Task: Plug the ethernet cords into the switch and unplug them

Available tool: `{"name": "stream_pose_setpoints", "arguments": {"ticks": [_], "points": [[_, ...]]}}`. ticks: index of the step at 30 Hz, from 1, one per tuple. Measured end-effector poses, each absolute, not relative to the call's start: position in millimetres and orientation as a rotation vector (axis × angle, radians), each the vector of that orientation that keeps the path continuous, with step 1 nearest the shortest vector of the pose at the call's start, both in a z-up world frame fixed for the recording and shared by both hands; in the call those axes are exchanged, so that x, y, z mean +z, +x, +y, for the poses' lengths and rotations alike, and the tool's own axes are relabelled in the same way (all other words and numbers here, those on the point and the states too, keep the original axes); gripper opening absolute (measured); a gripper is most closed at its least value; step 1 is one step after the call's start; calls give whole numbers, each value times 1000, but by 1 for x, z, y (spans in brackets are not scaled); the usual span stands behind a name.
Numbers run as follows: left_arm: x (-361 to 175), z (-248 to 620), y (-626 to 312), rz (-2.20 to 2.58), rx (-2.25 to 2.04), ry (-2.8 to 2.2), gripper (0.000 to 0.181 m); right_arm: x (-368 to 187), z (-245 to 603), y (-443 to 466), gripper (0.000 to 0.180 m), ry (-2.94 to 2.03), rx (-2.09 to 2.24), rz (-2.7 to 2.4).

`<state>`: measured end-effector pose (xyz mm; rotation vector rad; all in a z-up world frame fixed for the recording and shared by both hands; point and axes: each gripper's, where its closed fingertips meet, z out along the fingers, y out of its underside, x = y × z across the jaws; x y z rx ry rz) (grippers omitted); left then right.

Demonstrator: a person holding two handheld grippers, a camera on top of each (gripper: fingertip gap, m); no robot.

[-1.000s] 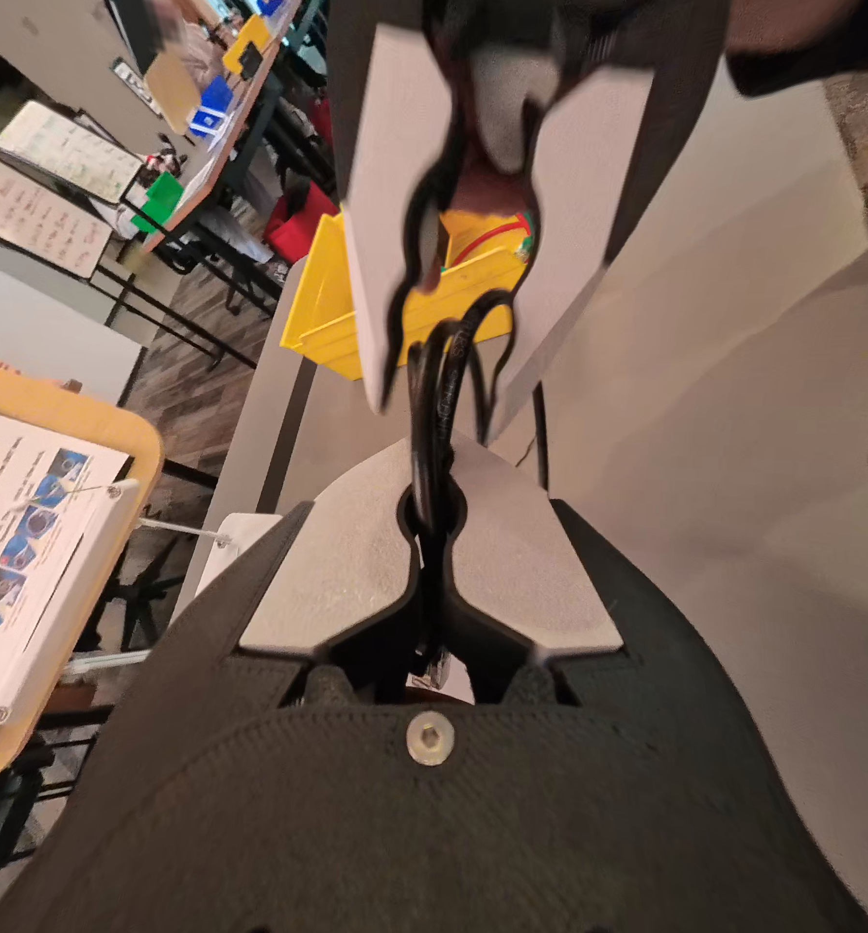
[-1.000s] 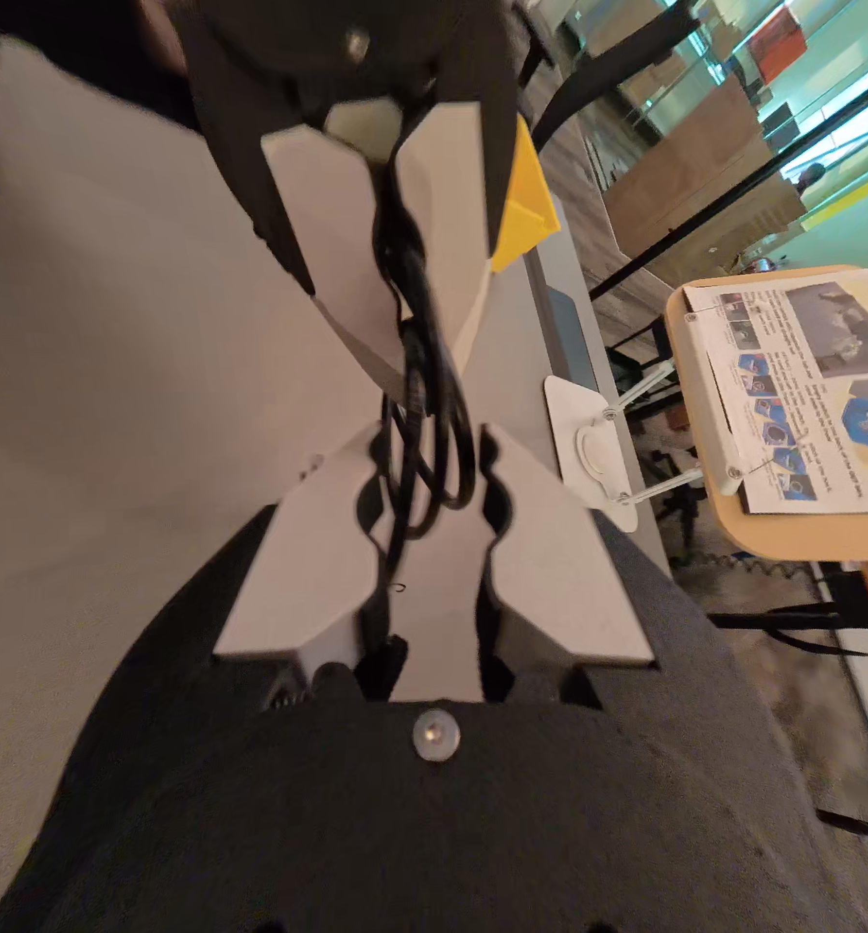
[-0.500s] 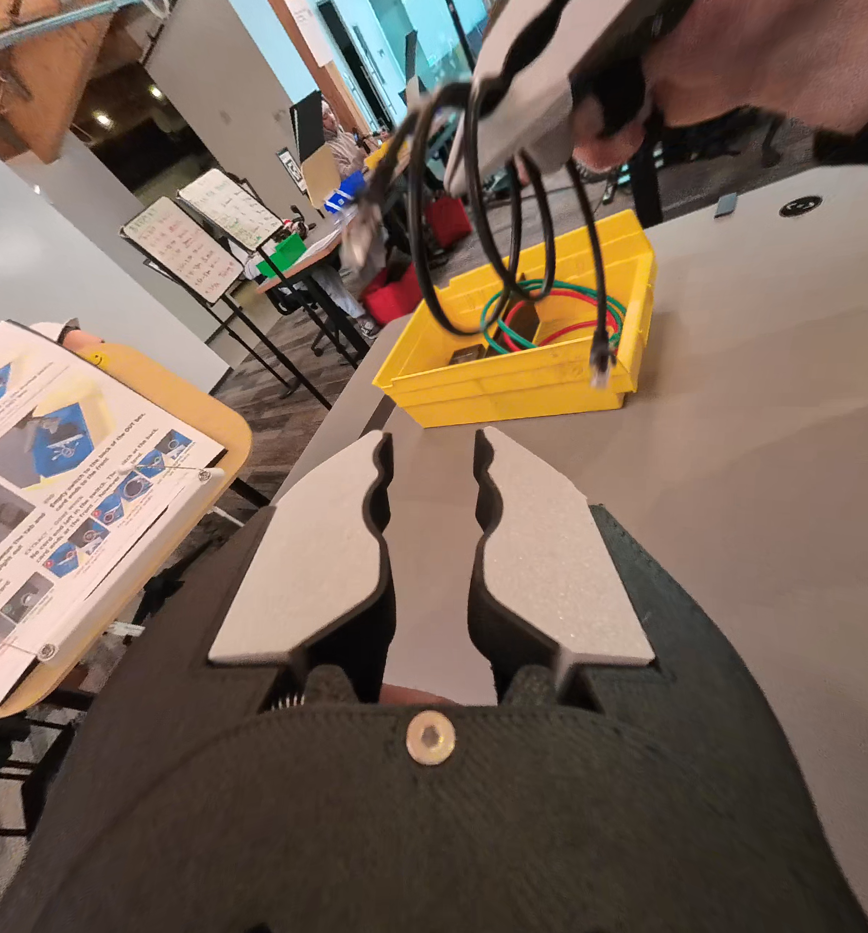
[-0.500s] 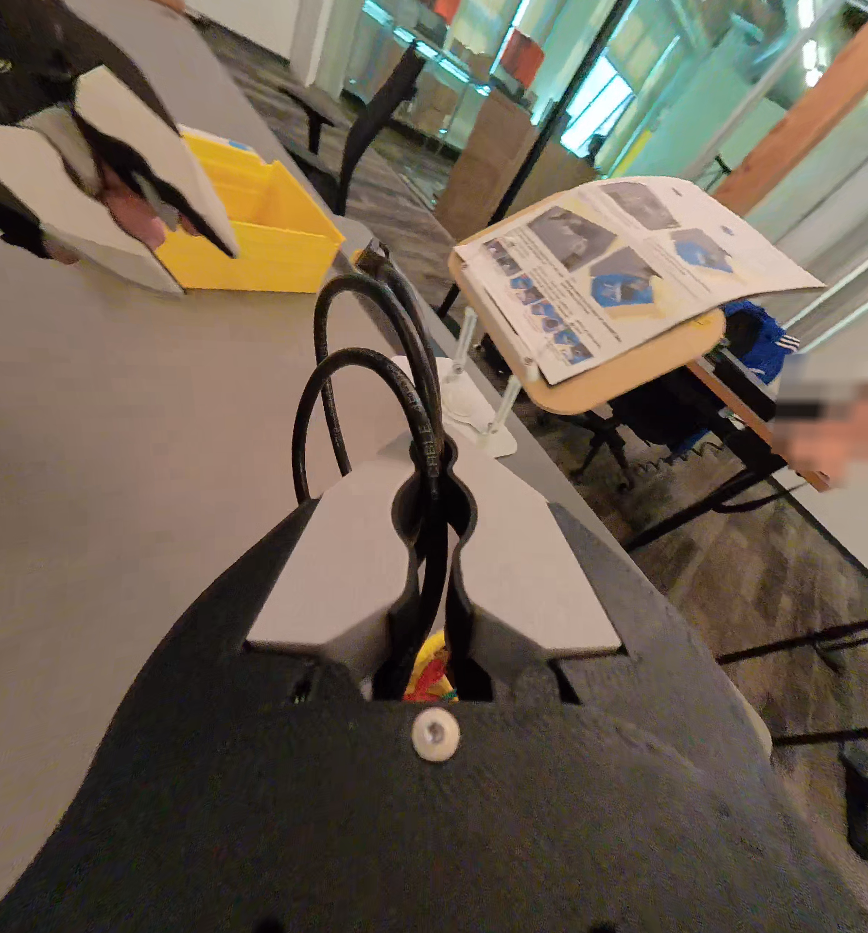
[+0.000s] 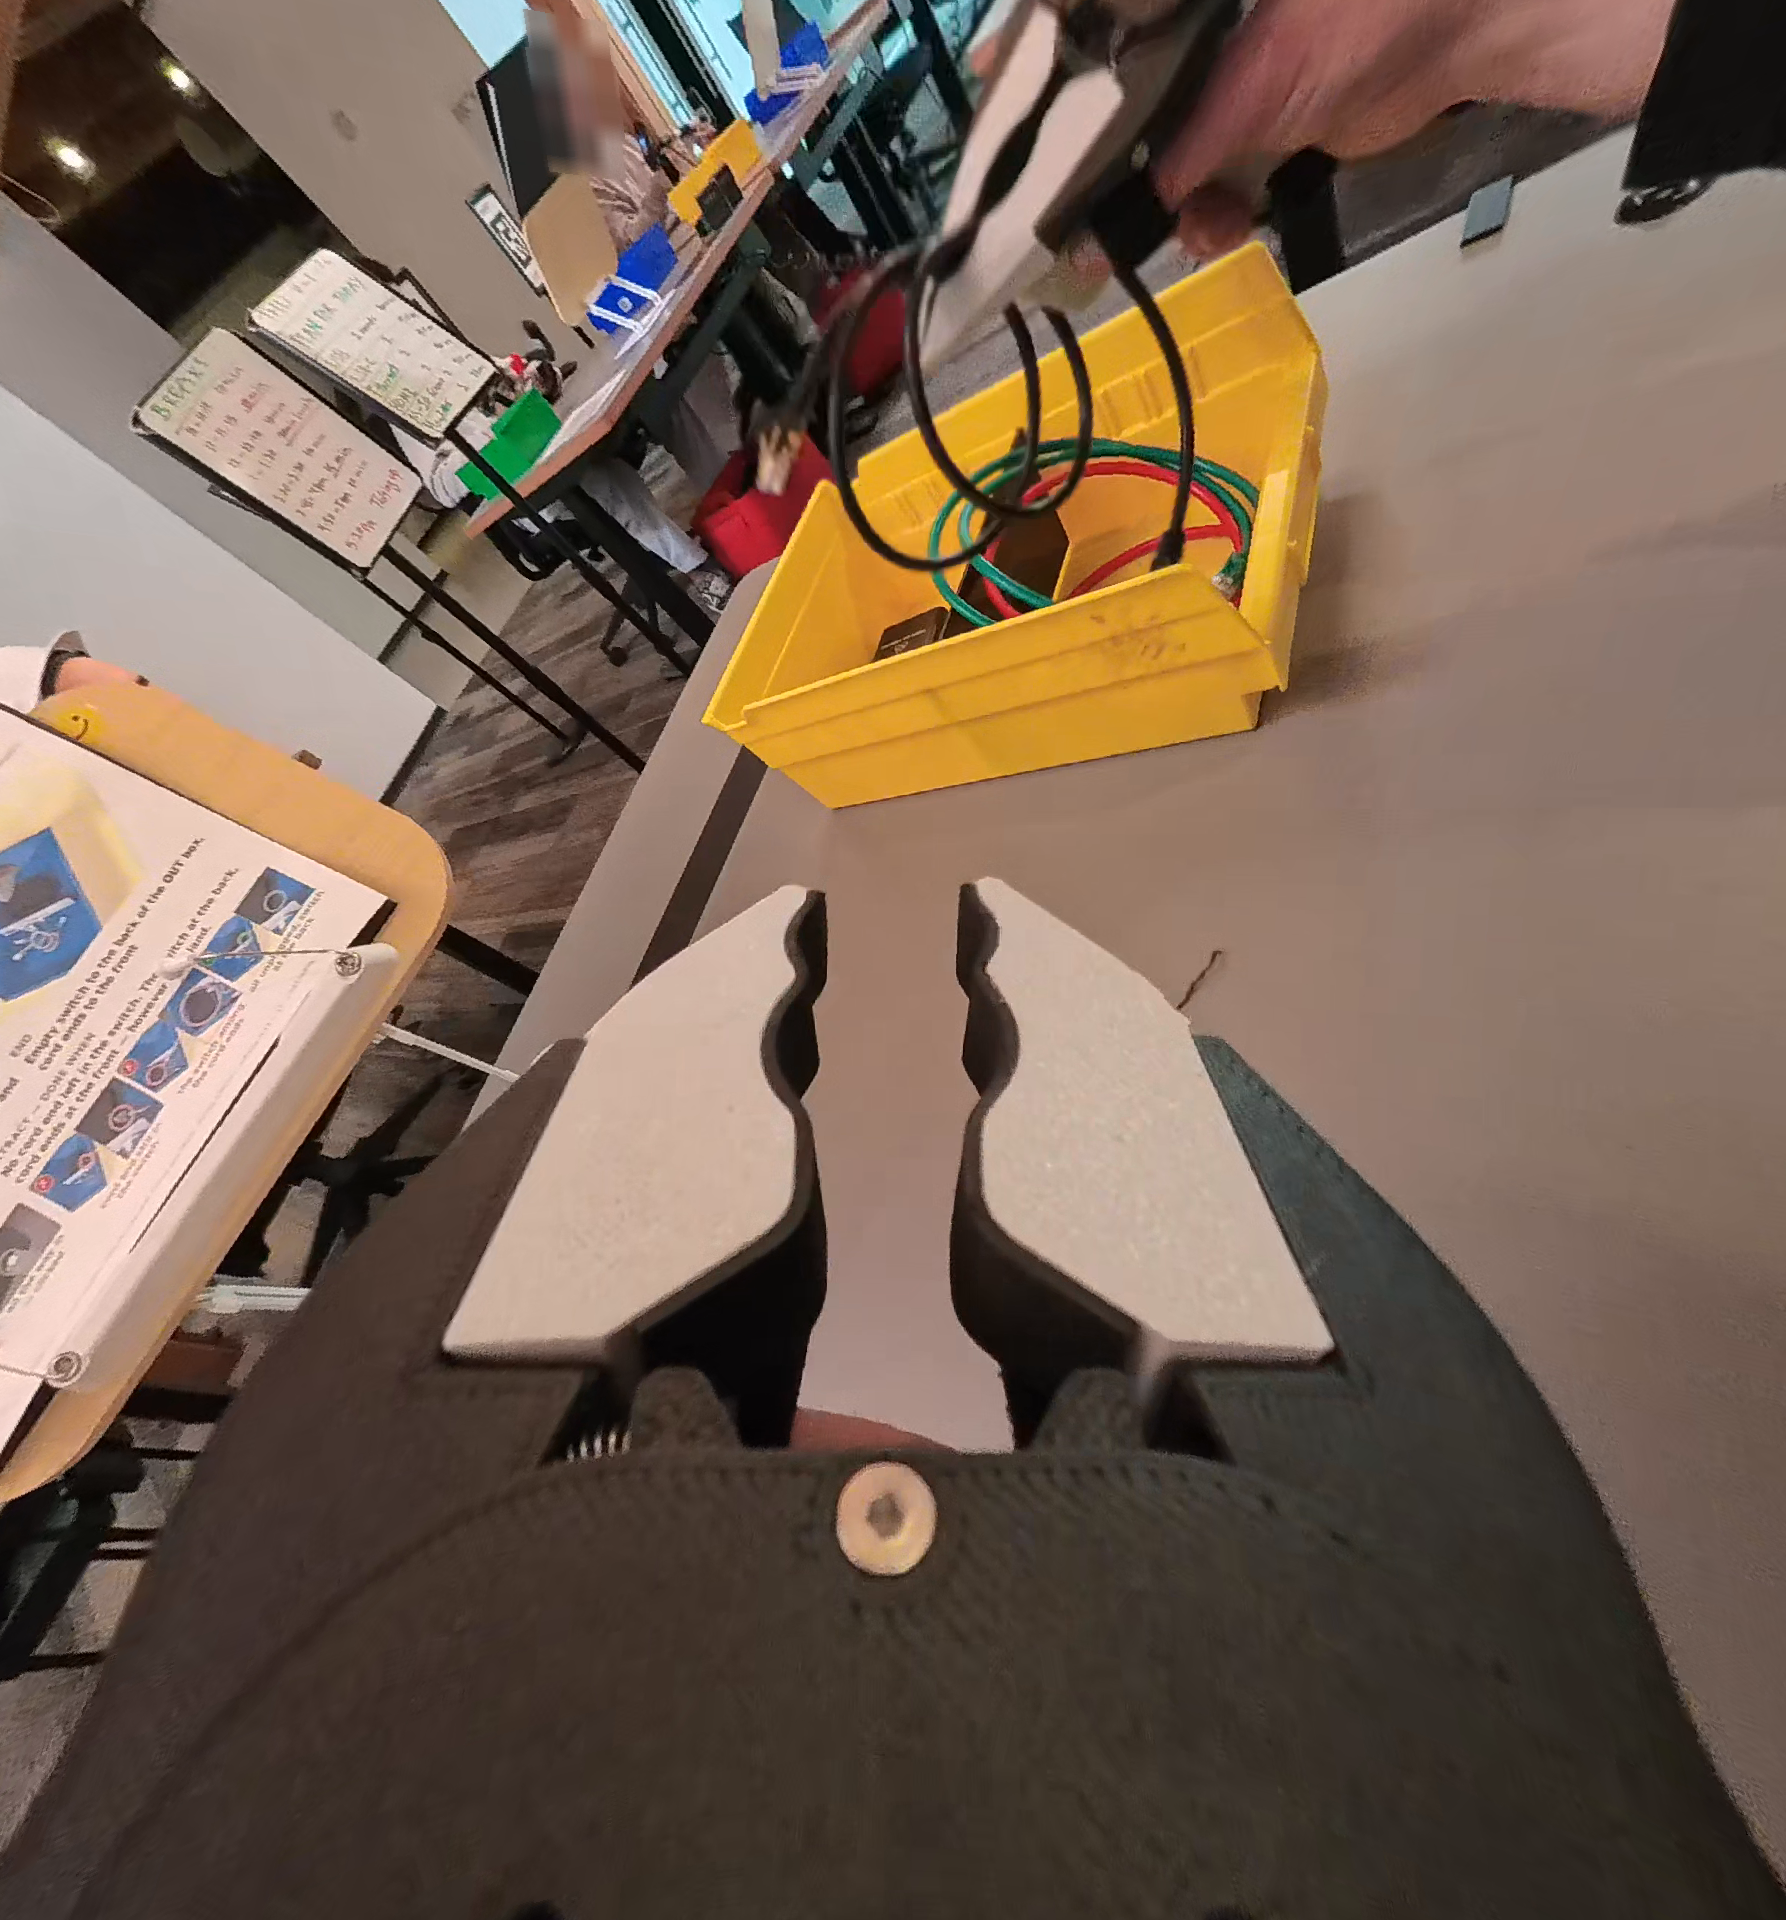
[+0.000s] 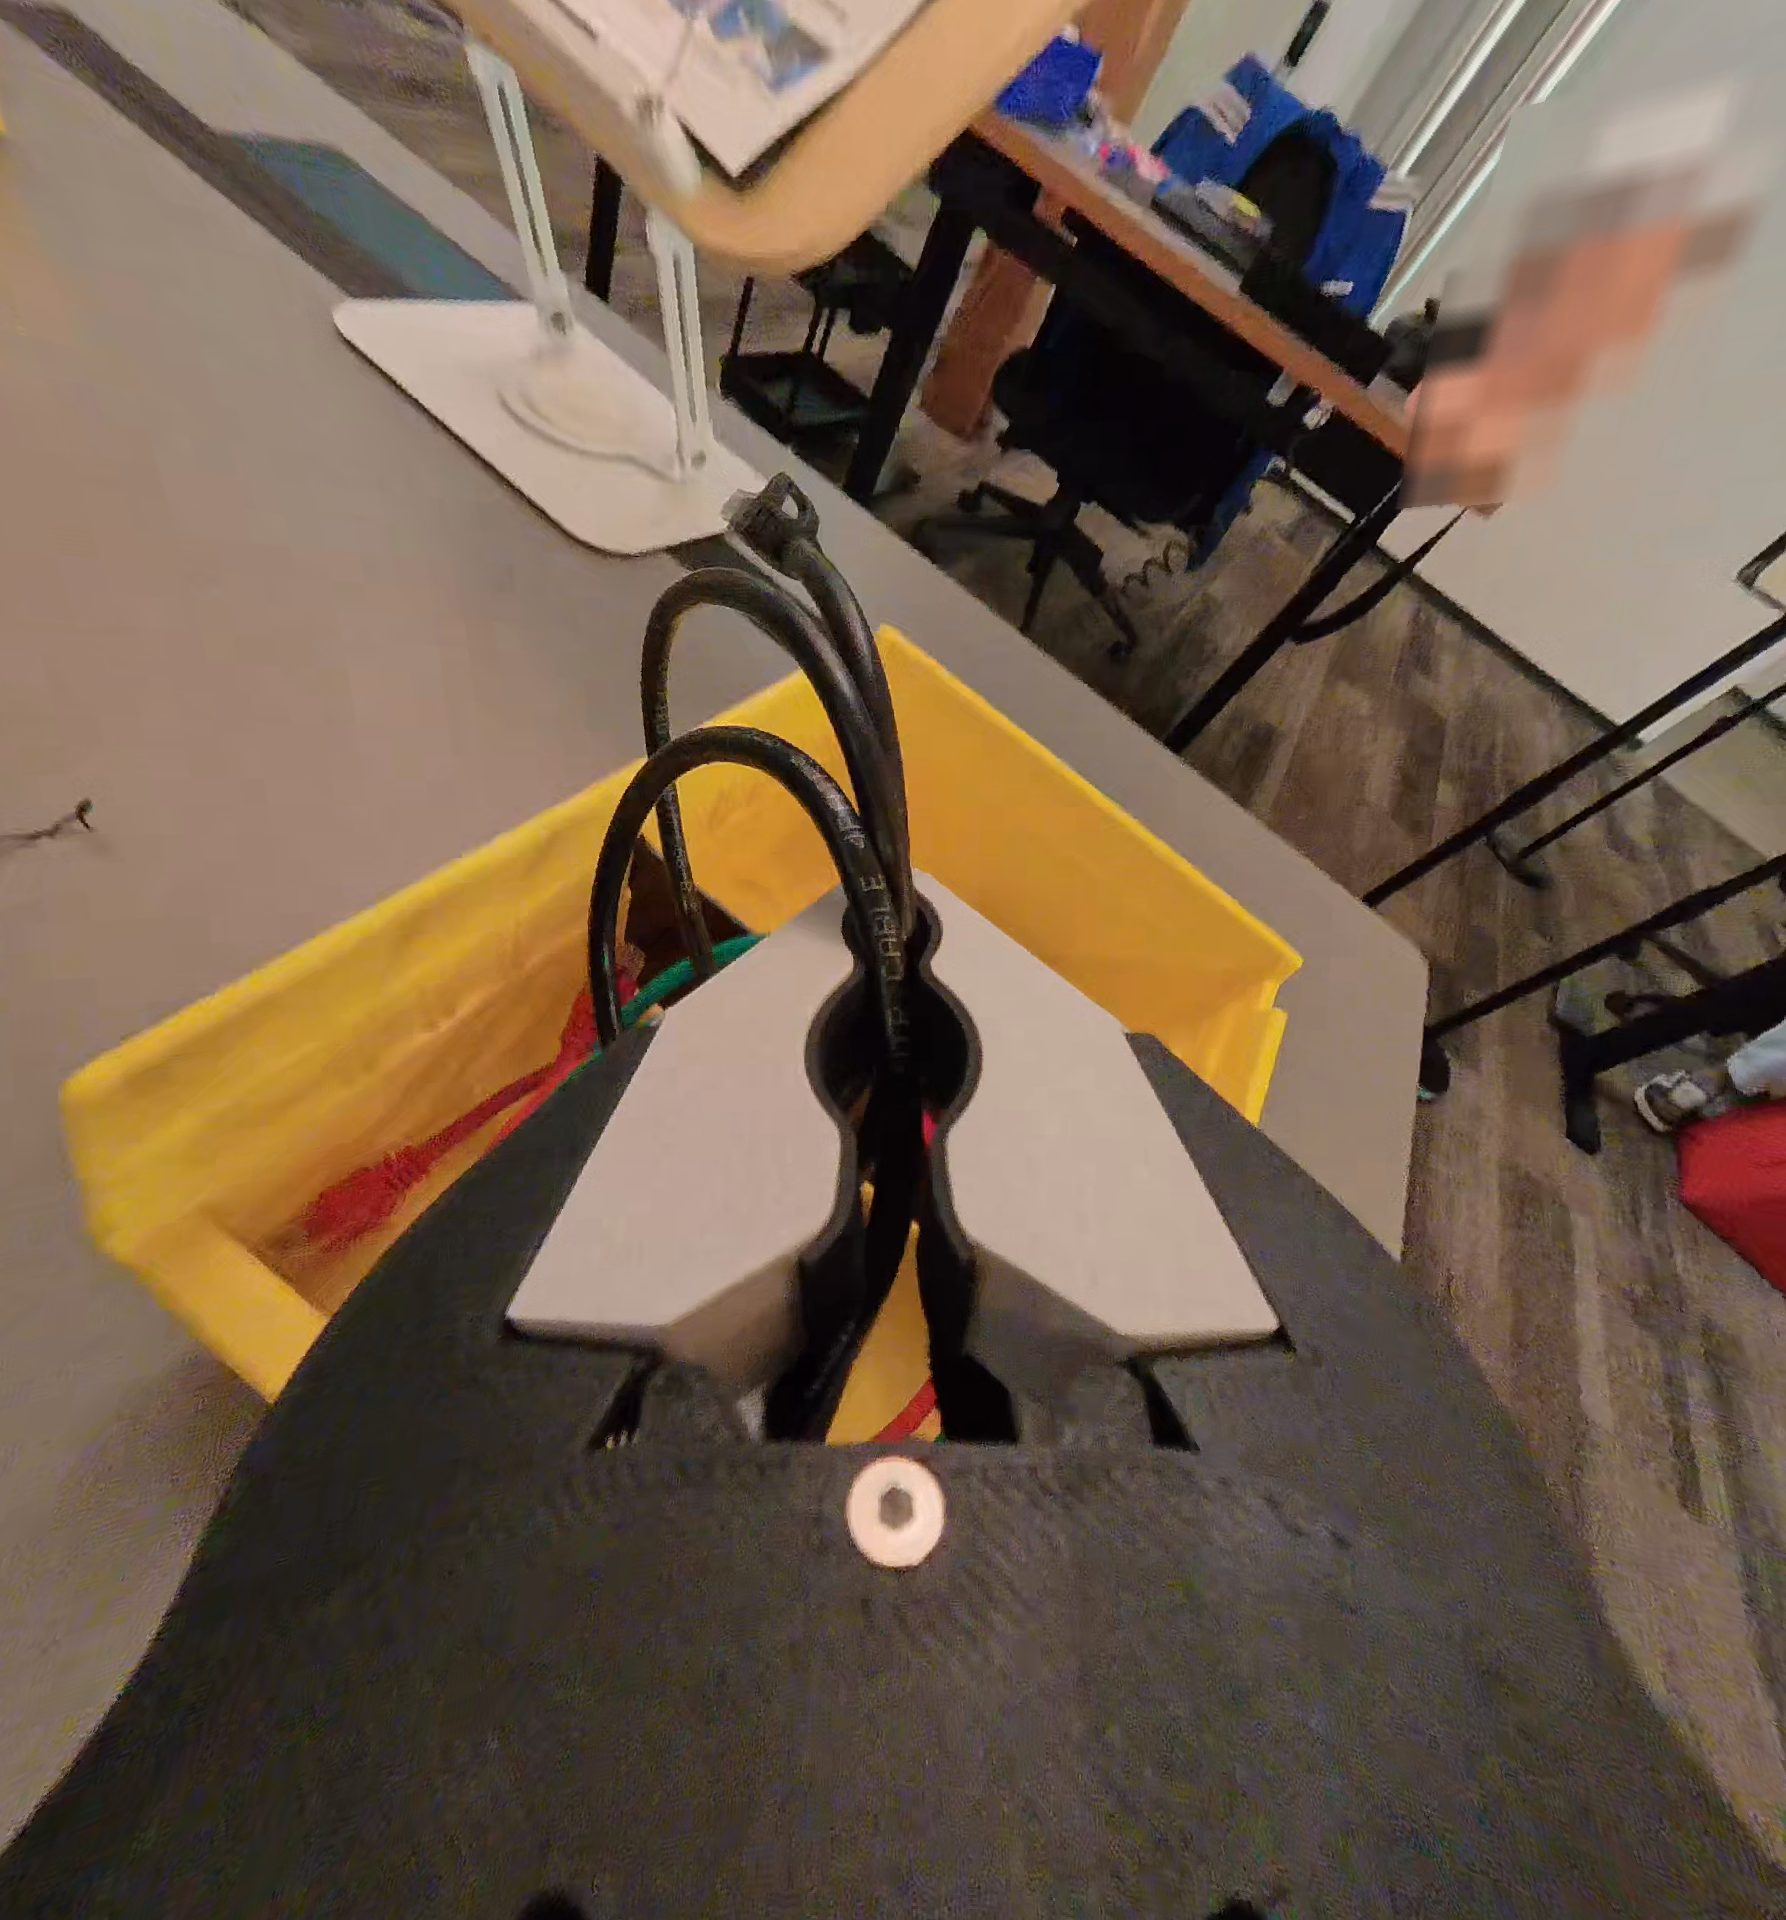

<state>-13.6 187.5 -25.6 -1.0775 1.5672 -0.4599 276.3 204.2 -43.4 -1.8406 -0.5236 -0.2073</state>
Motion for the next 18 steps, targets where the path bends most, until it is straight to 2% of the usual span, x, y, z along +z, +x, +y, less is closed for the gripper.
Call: {"name": "stream_pose_setpoints", "arguments": {"ticks": [6,8,9,12,16,18], "points": [[-28,189,-14,1573,-462,-1084,23,-114,200,301,3,-2121,-232,-553],[-31,191,-14,1579,-458,-1088,23,-135,185,313,23,-2296,-422,-679],[-32,191,-13,1581,-456,-1088,23,-139,180,316,29,-2346,-498,-725],[-31,192,-14,1582,-450,-1087,23,-135,174,319,24,-2416,-552,-694],[-29,195,-19,1584,-421,-1085,22,-133,147,341,47,-2601,-656,-595],[-25,196,-21,1577,-420,-1083,22,-119,144,346,42,-2570,-705,-561]]}}
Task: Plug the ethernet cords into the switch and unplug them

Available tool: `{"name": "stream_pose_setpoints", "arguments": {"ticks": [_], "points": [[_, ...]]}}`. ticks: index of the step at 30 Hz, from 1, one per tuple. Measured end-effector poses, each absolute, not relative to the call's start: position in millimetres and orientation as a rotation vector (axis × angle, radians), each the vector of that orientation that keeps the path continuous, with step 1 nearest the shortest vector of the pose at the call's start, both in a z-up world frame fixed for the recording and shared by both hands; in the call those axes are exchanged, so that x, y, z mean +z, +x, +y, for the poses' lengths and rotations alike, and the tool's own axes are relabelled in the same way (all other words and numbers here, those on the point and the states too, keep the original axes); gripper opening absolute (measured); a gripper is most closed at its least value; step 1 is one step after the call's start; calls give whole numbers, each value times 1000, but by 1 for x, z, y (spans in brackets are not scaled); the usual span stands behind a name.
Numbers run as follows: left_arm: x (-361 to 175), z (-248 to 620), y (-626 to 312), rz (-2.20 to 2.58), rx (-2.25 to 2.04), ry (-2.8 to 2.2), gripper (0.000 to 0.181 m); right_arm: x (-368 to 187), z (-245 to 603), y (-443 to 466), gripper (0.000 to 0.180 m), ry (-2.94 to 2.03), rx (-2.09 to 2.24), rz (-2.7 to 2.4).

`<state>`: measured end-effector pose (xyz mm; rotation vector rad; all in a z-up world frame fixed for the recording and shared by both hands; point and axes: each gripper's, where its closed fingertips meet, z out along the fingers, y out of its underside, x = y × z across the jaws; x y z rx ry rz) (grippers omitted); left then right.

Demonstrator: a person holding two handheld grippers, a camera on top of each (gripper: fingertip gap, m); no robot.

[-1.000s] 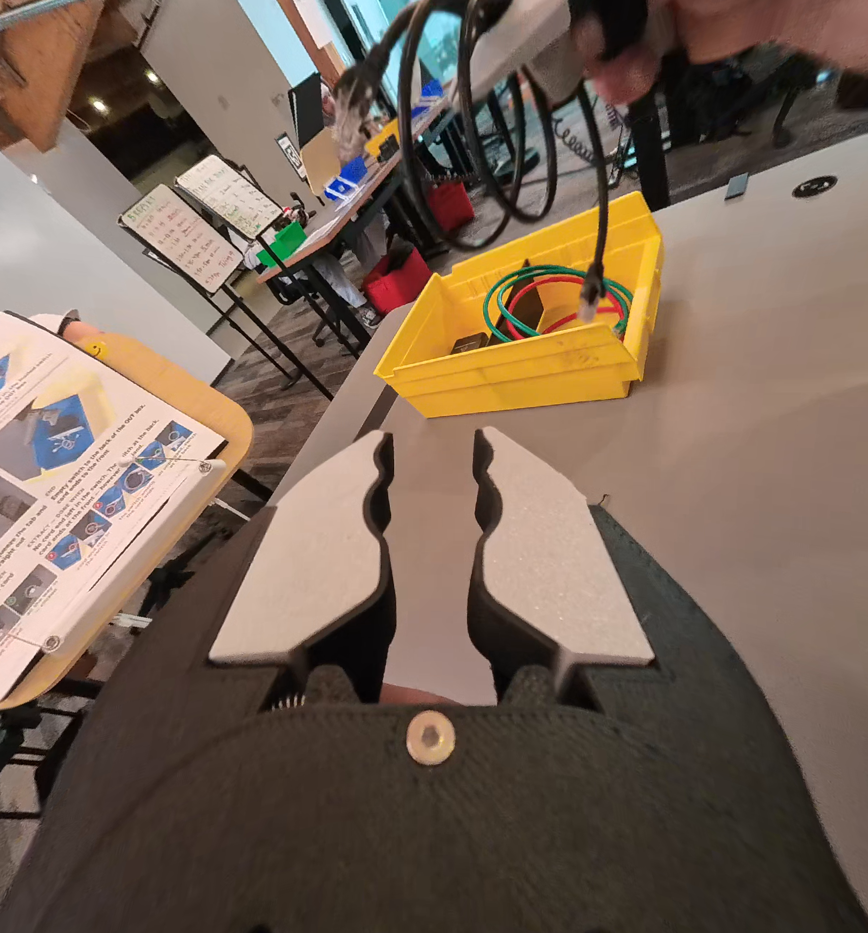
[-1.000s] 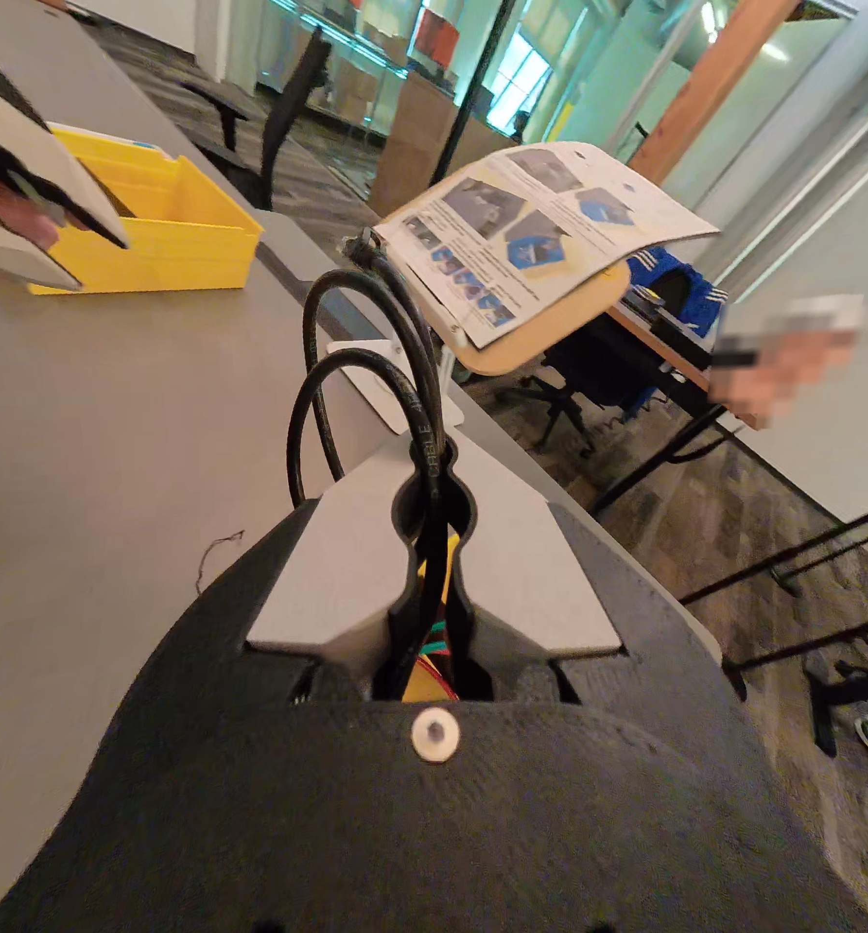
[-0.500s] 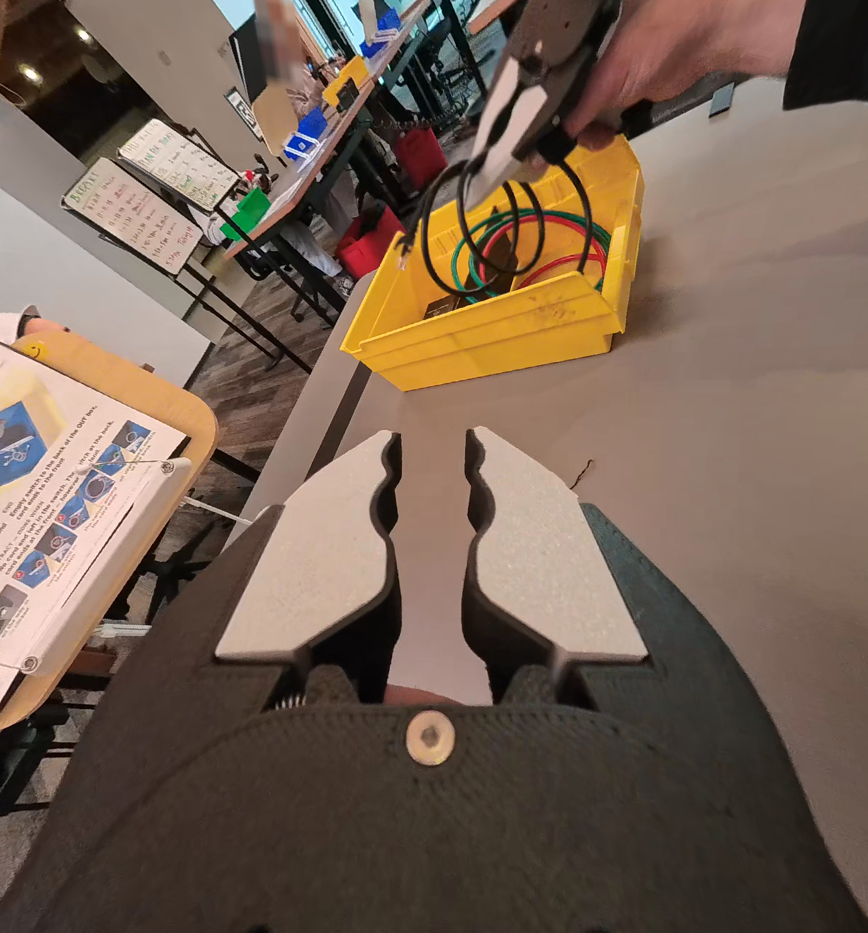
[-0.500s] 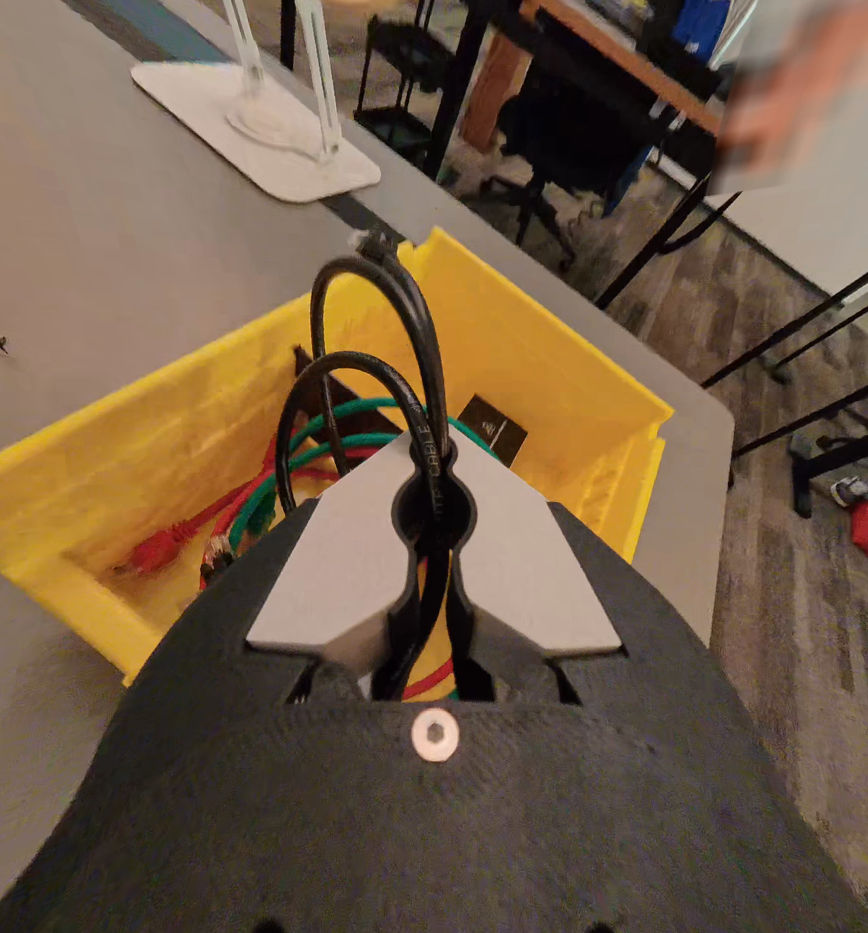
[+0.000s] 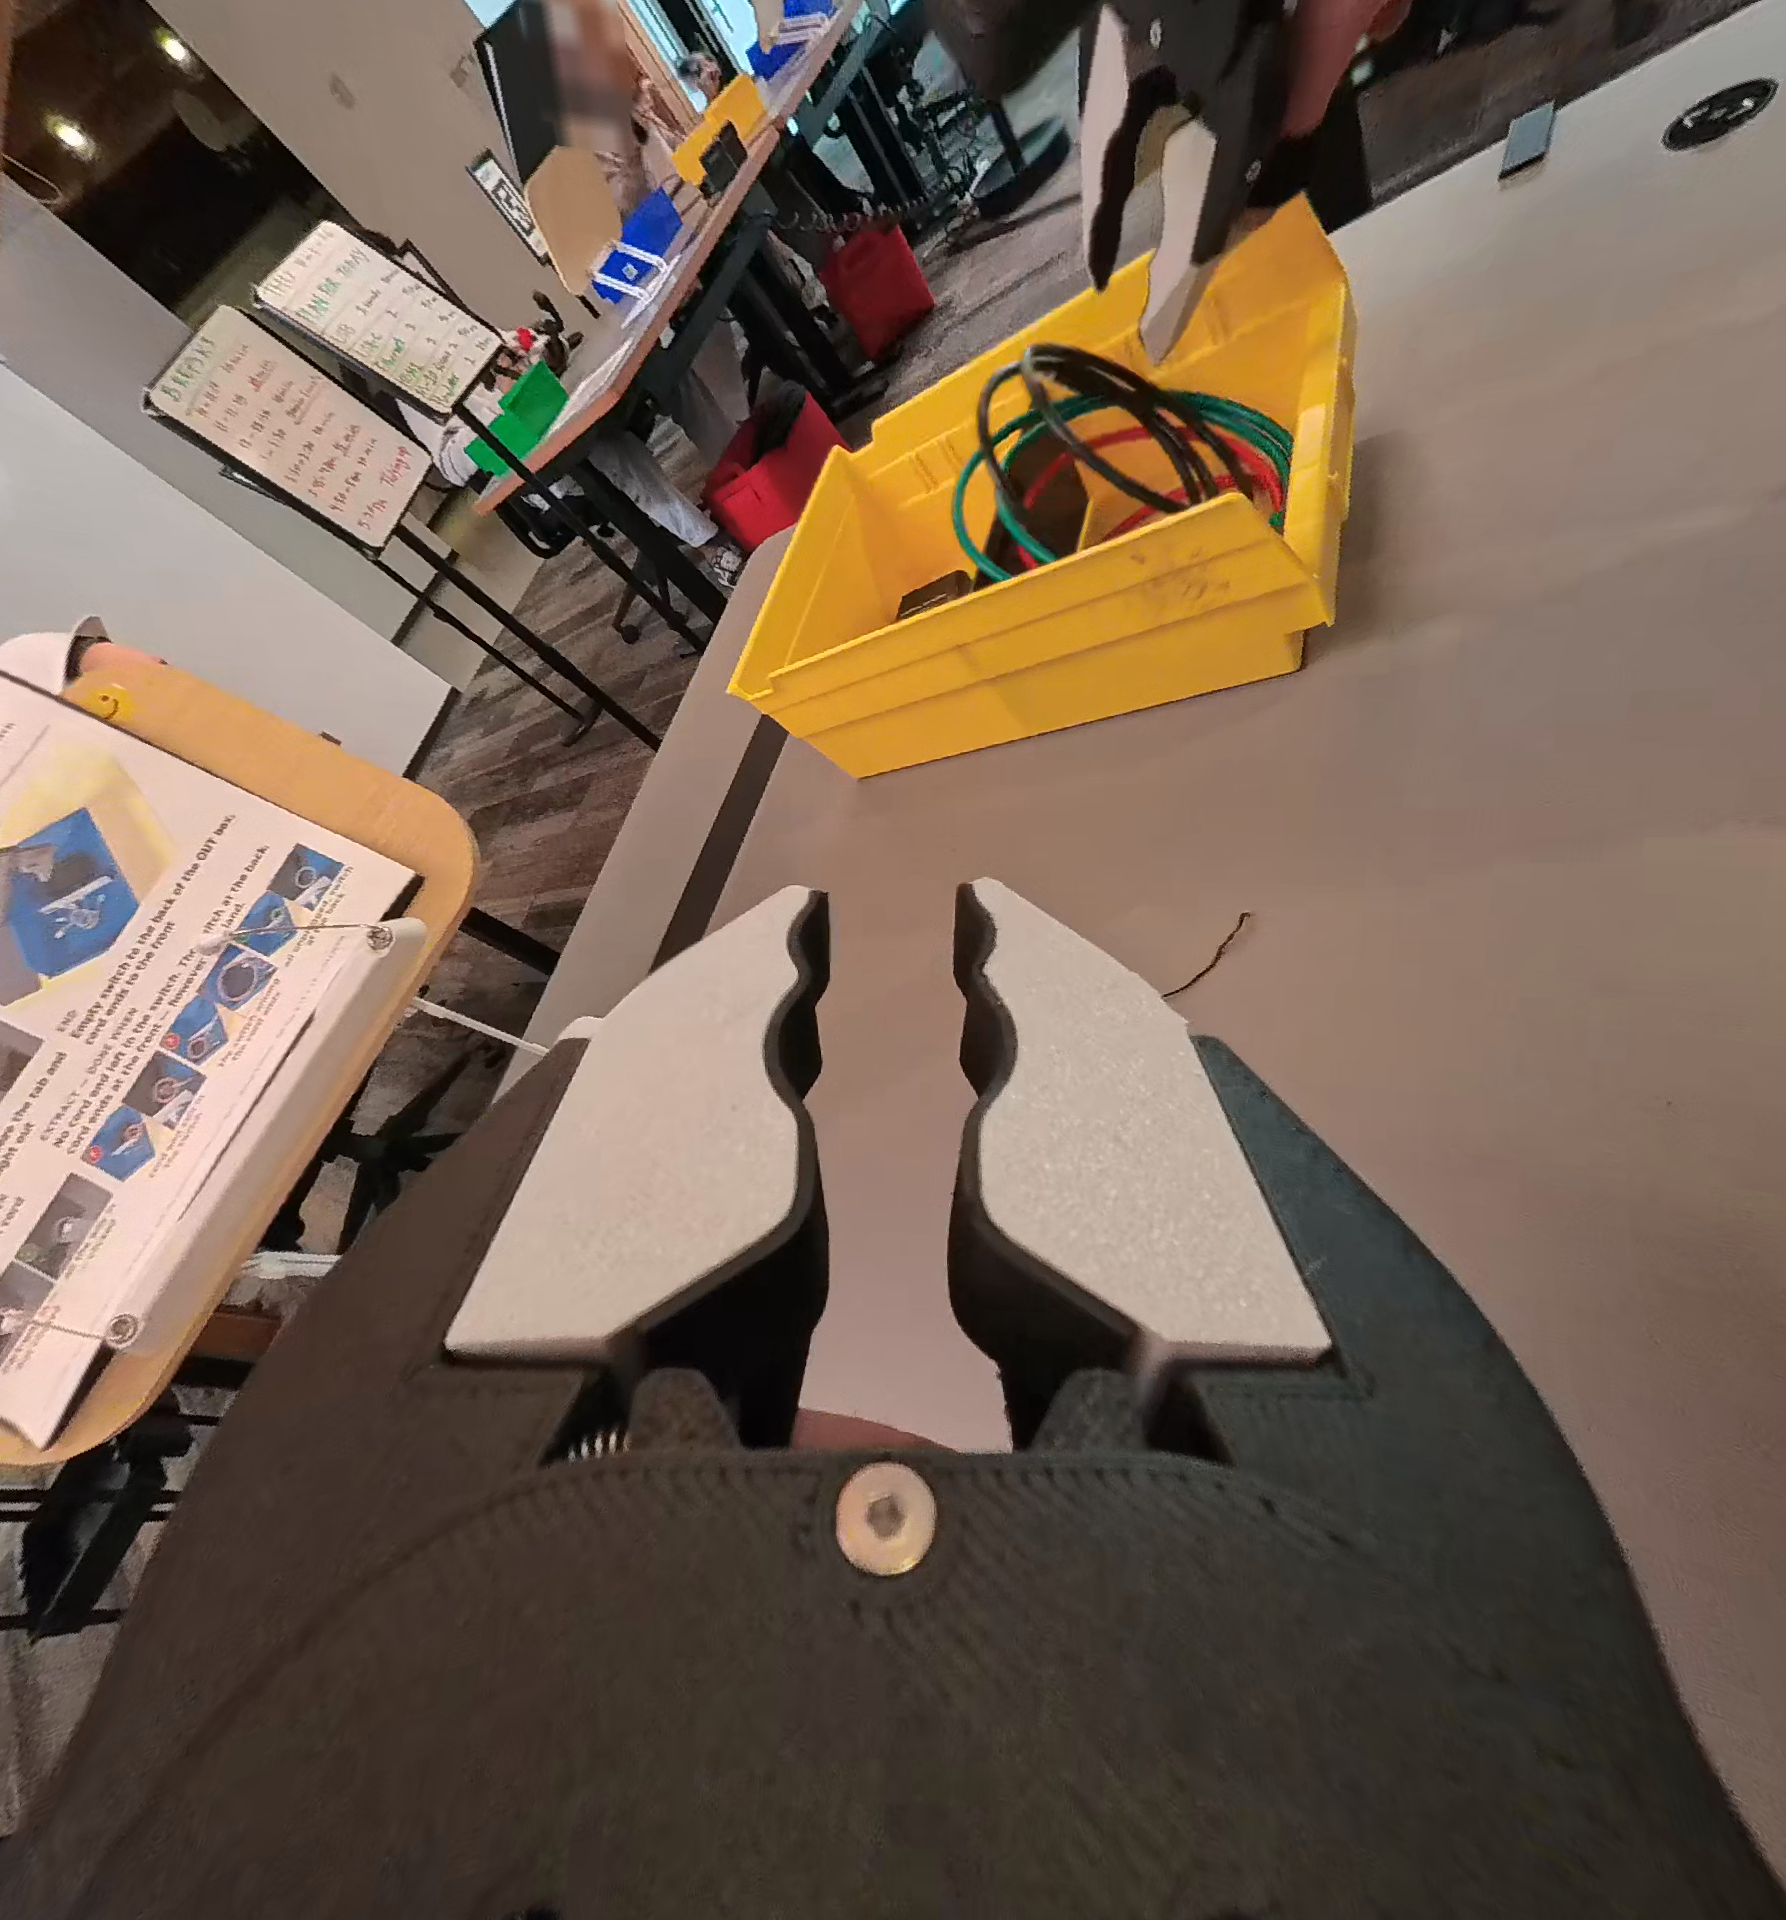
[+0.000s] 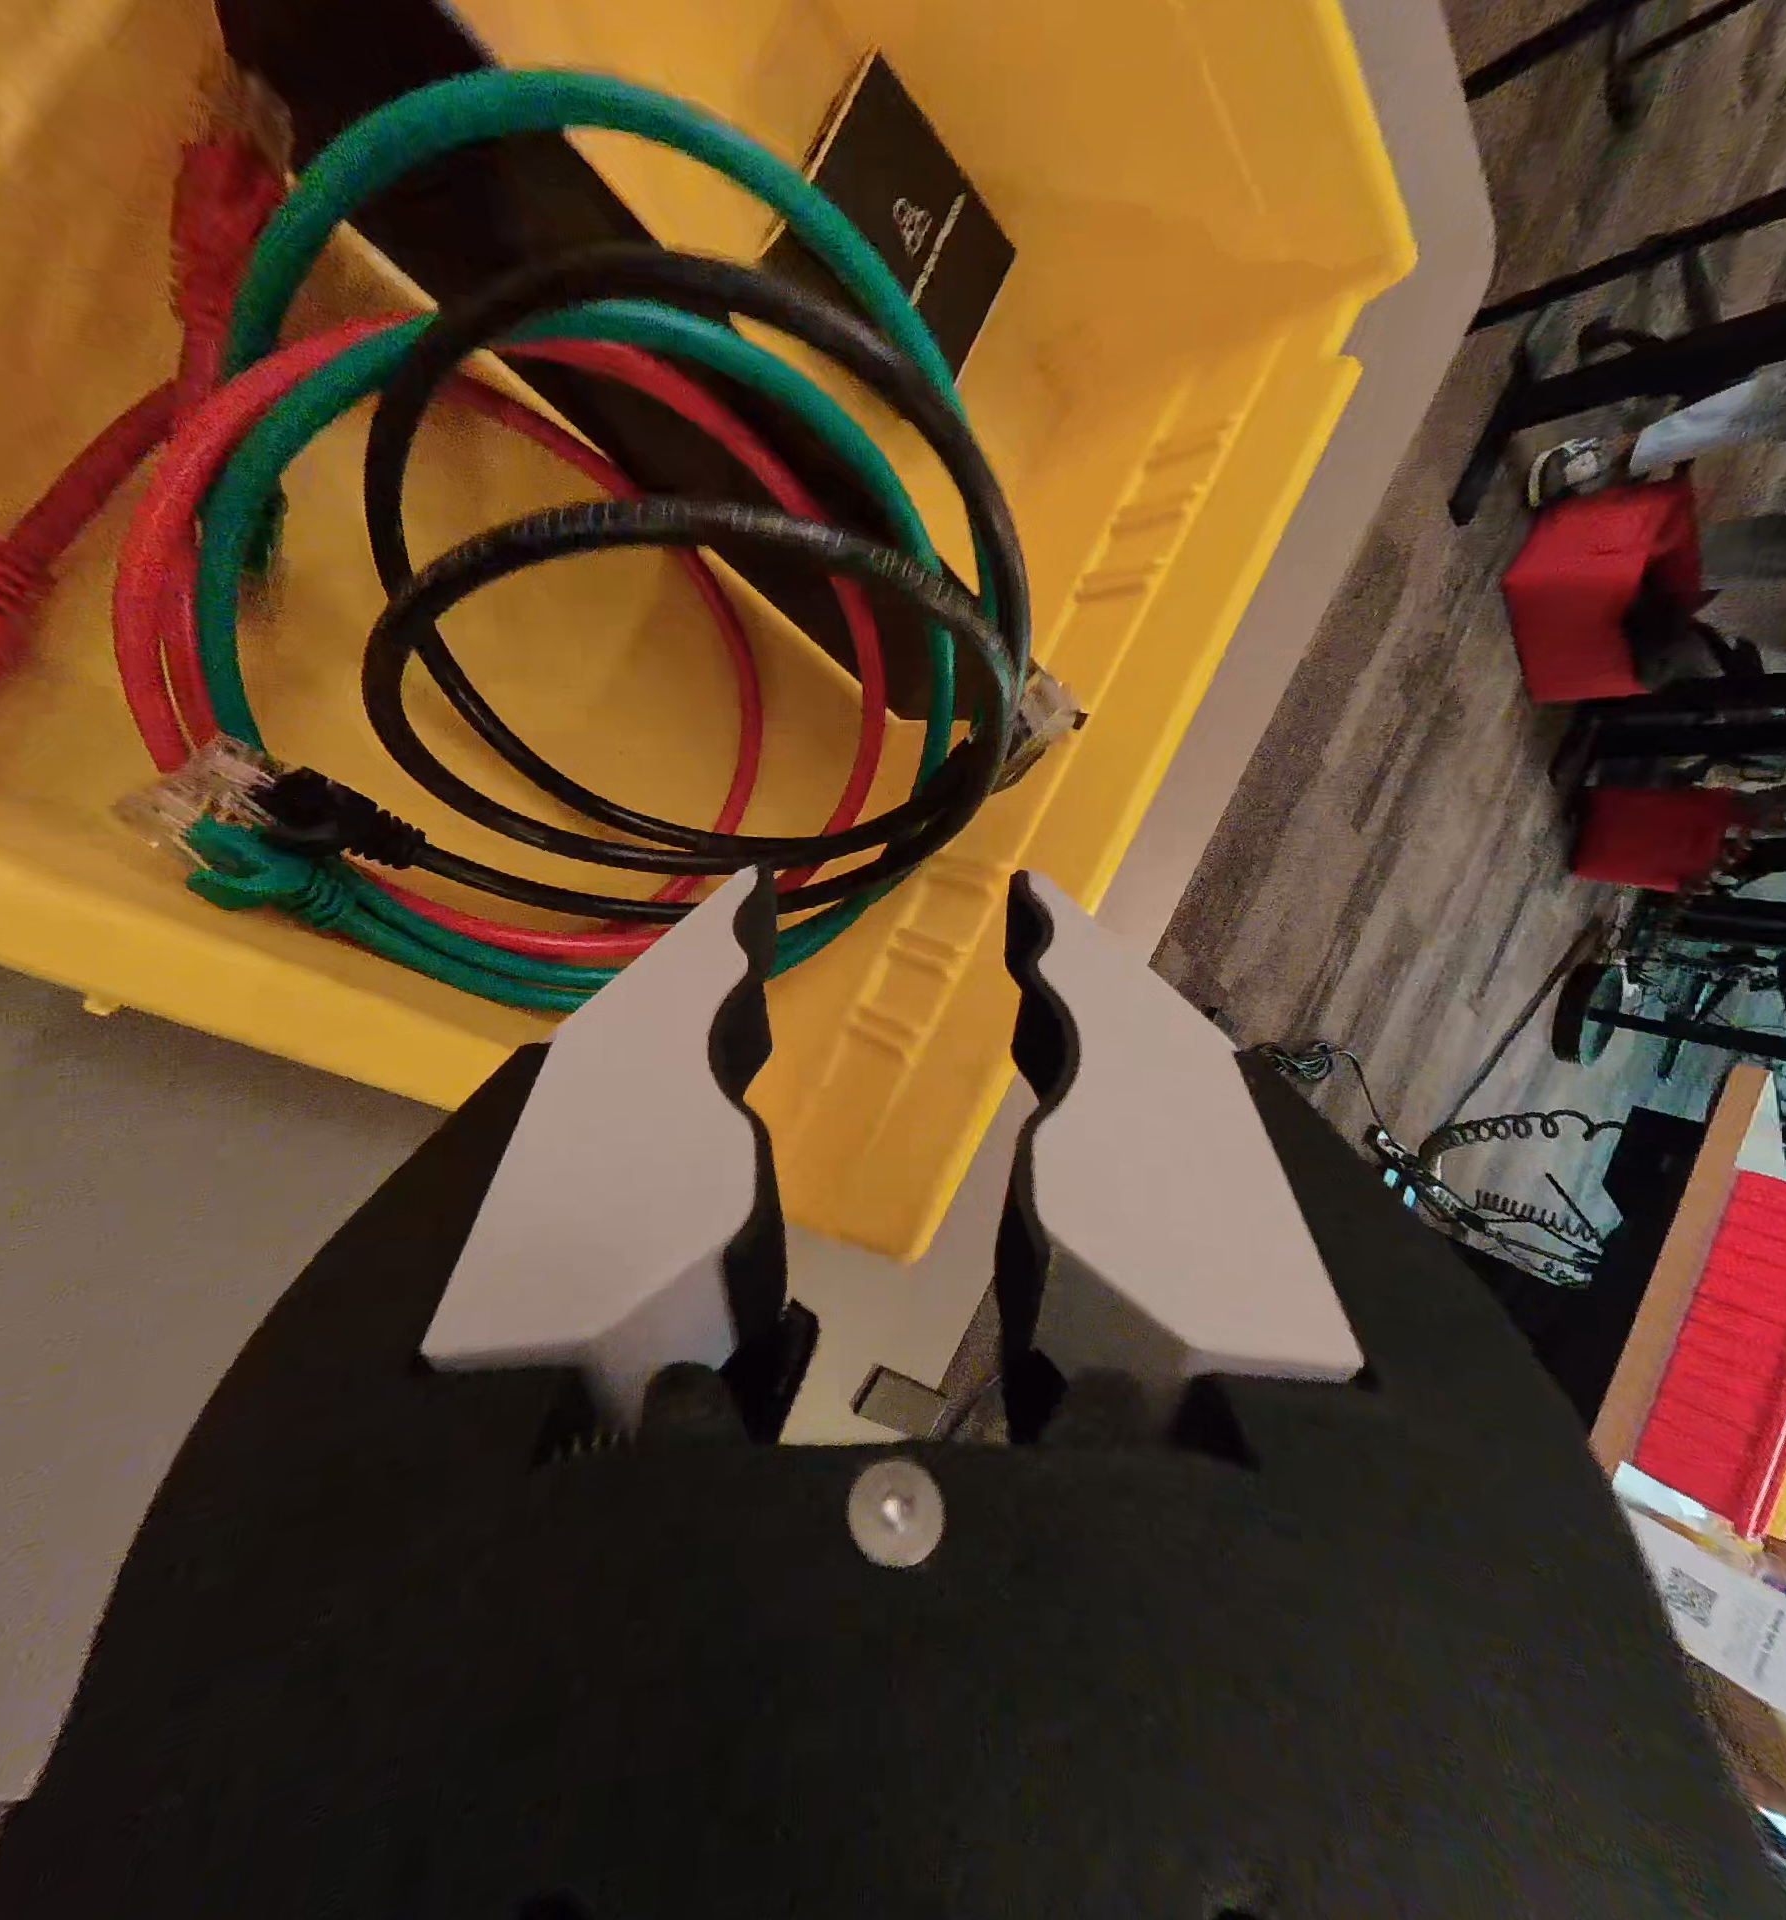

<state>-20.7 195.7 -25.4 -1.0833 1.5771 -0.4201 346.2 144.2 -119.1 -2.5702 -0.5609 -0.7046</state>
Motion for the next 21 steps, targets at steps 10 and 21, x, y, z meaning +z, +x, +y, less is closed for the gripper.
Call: {"name": "stream_pose_setpoints", "arguments": {"ticks": [10,21], "points": [[-17,198,-23,1560,-404,-1078,22,-37,178,161,23,-2088,-109,-874],[-5,203,-35,1542,-369,-1065,22,-185,214,47,39,-2382,57,-989]]}}
